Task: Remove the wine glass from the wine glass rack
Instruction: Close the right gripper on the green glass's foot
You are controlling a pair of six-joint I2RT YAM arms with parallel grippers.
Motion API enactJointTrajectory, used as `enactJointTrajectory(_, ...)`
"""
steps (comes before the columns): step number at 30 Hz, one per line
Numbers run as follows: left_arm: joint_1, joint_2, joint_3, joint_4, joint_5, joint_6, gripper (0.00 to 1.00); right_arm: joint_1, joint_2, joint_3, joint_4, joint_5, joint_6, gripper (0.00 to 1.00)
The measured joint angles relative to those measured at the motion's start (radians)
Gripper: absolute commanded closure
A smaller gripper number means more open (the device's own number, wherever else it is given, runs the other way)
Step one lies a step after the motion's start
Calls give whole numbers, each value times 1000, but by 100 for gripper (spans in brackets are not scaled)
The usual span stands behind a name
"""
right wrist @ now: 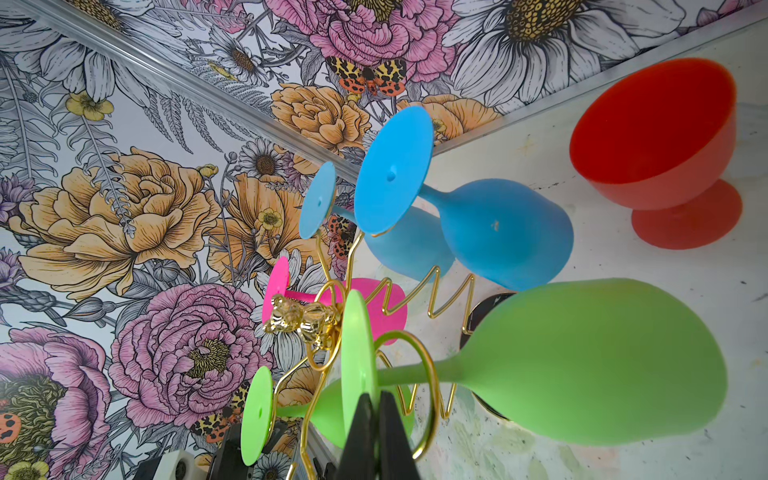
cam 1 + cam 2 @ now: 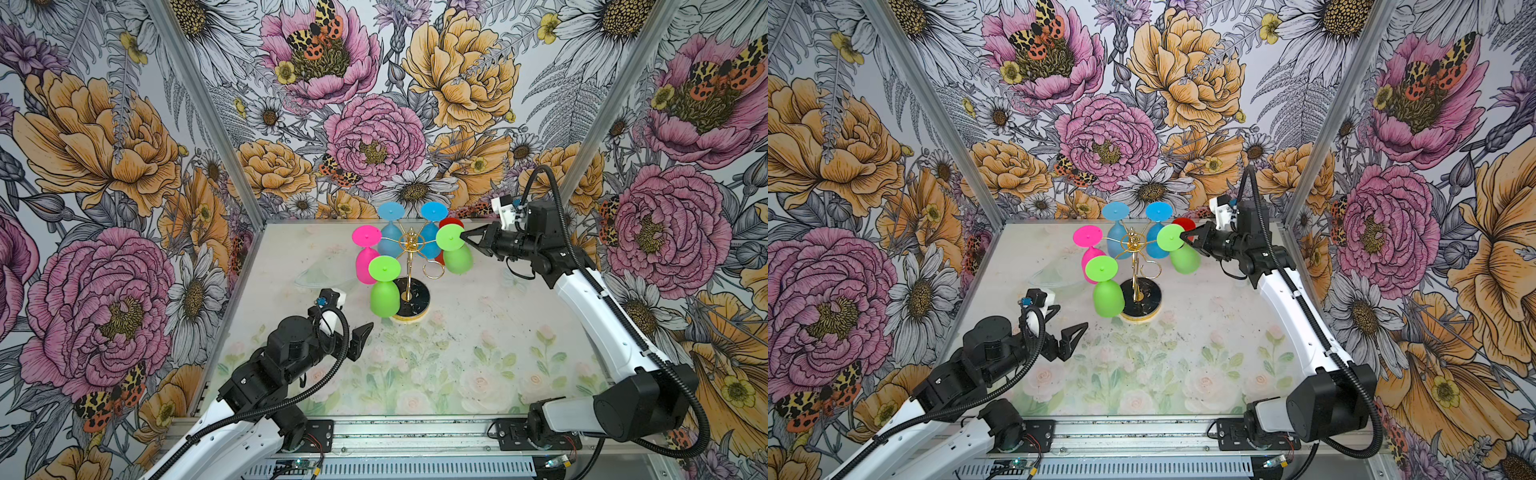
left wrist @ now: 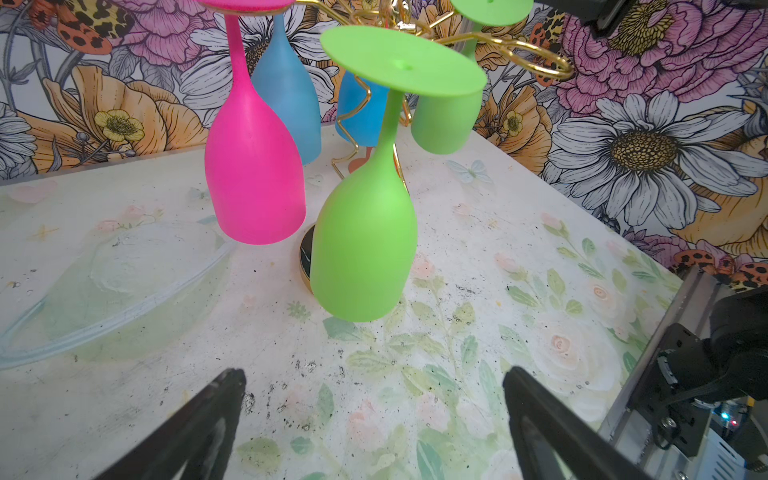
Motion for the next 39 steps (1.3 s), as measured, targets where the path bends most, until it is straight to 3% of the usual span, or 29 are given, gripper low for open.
enactJointTrajectory(39,0,-11,0,1,8,0,1,52,2,-2,52,-64,38,100)
